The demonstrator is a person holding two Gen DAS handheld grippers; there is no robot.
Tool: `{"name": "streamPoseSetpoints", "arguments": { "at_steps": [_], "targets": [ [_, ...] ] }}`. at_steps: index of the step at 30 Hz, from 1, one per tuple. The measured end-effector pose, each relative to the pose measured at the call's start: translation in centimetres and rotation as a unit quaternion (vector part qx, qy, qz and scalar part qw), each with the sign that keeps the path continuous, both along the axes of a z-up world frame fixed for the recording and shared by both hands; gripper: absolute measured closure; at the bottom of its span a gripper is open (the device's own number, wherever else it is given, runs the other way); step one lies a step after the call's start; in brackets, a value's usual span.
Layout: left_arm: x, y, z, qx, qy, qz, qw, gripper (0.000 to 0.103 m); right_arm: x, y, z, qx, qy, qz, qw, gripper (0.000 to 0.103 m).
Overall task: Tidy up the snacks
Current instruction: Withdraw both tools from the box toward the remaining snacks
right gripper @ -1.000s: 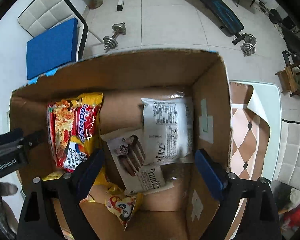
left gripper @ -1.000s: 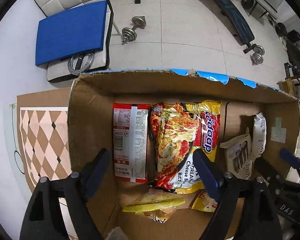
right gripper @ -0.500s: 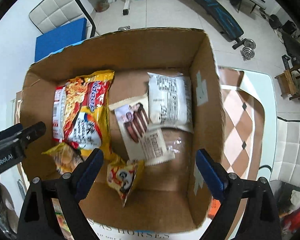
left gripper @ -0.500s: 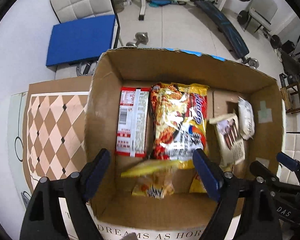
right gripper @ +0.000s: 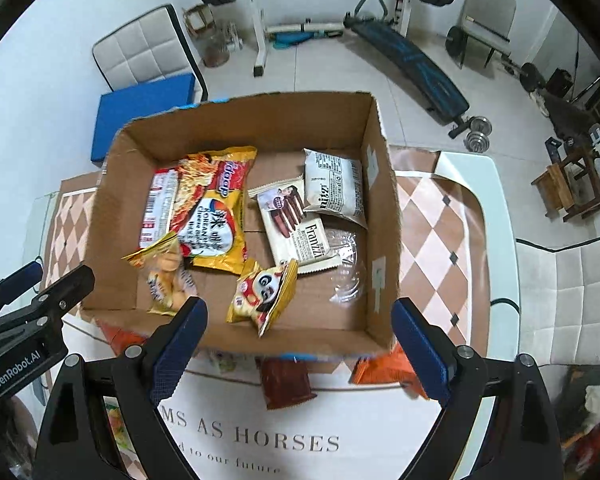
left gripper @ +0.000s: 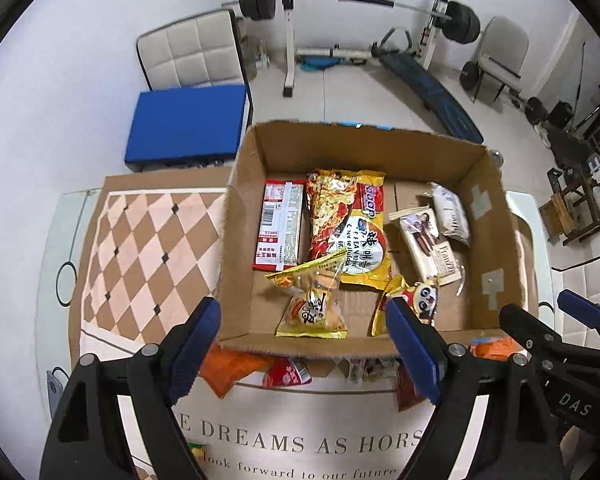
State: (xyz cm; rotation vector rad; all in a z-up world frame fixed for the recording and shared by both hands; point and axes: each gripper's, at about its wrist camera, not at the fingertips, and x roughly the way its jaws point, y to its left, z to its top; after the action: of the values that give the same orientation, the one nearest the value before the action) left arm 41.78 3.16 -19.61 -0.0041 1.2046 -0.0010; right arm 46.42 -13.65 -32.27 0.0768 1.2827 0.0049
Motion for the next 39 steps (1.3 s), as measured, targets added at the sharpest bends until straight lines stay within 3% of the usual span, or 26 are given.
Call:
{"name": "streamPoseSetpoints", "arguments": {
  "at_steps": [7,12,17,20,25,30,35,39],
  "targets": [
    [-3.3,0.4,2.3,0.003,-0.030,0.004,0.9995,0.019,-3.8,0.5,2.8,0.018,-0.026,-0.007,0.999,0.008],
    [-5.9,1.5,0.9,0.006,-0.011,0.027,0.9995,0.019,-5.9,1.2,2.3,0.036,-0.016,-0.009,0.999,0.008],
    [-8.8,5.1,-4.2,-0.025,0.063,0.086,0.9940,0.019,-7.8,1.9,-1.8,0.054,0.034,-0.008,0.998,0.008],
    [-10.8,8.1,-8.1,-0.040,0.123,0.133,0.9826,0.019,-8.5,2.3,-5.3,0.059,0.073,-0.012,0.996,0.008],
    [-14.1,11.9,-13.6,-0.038,0.184,0.187,0.9642,0.019,-8.5,2.9,-10.7,0.058,0.122,-0.017,0.991,0.008],
    [-17.0,14.8,-16.9,-0.025,0.215,0.226,0.9498,0.019,-8.1,3.6,-14.8,0.039,0.159,-0.008,0.986,0.008],
    [-18.4,15.7,-18.8,-0.015,0.233,0.231,0.9445,0.019,-7.6,3.9,-17.5,0.024,0.177,-0.005,0.984,0.008],
    [-18.8,15.8,-19.1,-0.012,0.233,0.227,0.9455,0.019,-7.0,4.3,-19.0,0.004,0.181,-0.004,0.984,0.009]
  ]
}}
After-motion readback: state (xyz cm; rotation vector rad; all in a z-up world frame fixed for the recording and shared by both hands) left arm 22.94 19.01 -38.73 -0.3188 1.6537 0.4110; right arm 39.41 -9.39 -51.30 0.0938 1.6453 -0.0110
